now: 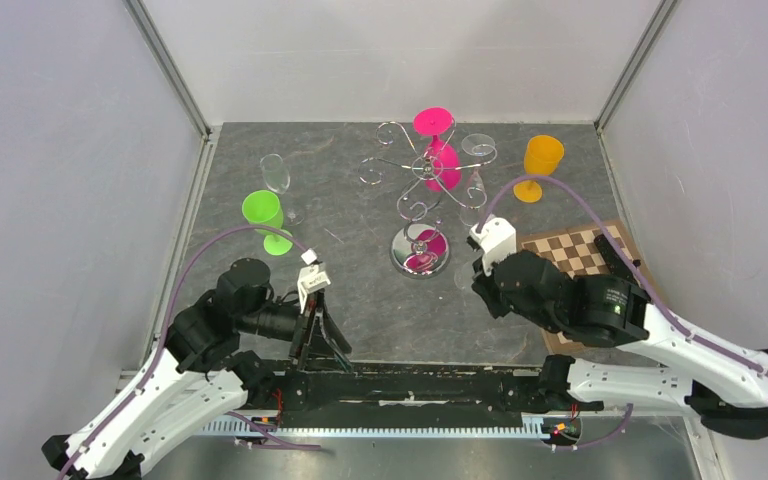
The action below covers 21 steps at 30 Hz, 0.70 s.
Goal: Take the wine glass off the wine glass rack
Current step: Place the wine glass at the center of the board.
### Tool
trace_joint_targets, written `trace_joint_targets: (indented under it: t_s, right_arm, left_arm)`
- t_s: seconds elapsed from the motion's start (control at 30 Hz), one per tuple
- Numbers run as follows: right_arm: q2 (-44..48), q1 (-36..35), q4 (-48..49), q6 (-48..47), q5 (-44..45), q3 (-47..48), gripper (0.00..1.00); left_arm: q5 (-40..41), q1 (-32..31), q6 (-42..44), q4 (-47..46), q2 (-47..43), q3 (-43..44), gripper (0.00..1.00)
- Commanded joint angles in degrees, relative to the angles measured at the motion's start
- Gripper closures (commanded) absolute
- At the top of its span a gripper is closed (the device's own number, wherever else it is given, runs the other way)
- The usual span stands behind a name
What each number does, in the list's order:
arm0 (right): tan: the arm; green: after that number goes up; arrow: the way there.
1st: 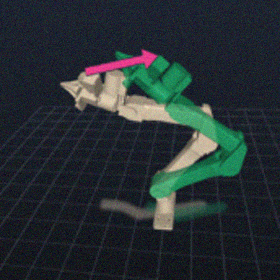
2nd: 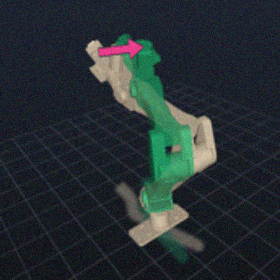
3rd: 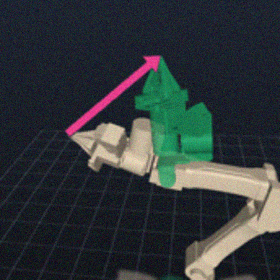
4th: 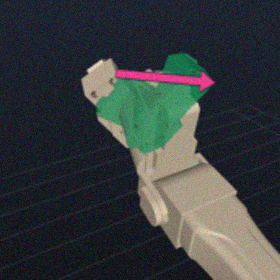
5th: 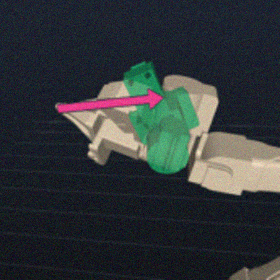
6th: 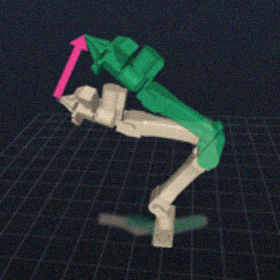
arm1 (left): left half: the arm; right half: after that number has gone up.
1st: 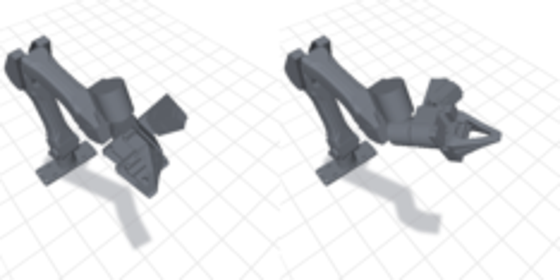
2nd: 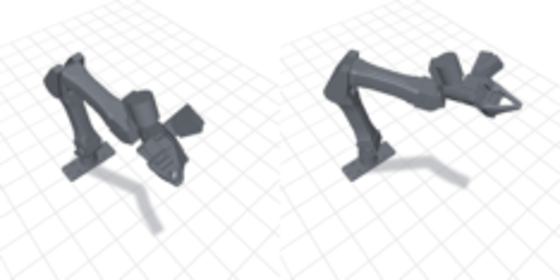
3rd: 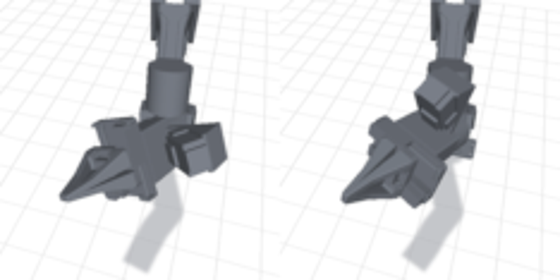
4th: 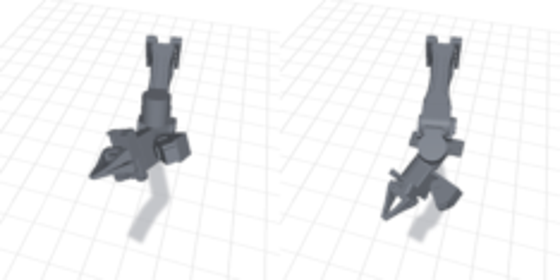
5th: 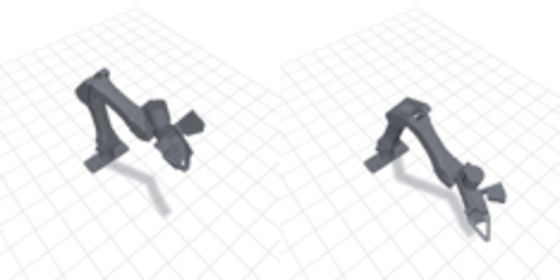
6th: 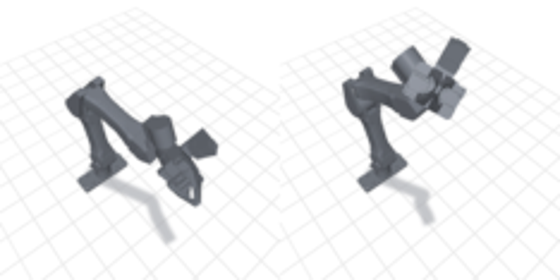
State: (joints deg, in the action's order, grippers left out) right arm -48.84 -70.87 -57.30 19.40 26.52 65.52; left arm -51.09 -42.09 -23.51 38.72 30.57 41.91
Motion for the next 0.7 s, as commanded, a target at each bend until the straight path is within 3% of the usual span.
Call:
trace_joint_targets:
  t_s: [0.0, 0.37, 0.67]
  right_arm:
    - [0.13, 11.05, 4.04, -4.81, -4.28, 1.66, 1.00]
    - [-1.92, 37.67, 9.13, -12.92, -16.89, 0.56, 1.00]
    - [-7.03, 54.25, 14.66, -17.17, -22.49, 2.56, 1.00]
  left_arm:
    - [-1.20, 0.25, -0.11, -2.68, -1.26, -0.34, 0.37]
    - [-0.01, 0.24, -0.11, -2.86, -3.08, -0.65, 0.37]
    - [3.07, 0.24, -0.48, -2.09, -1.30, -0.75, 0.37]
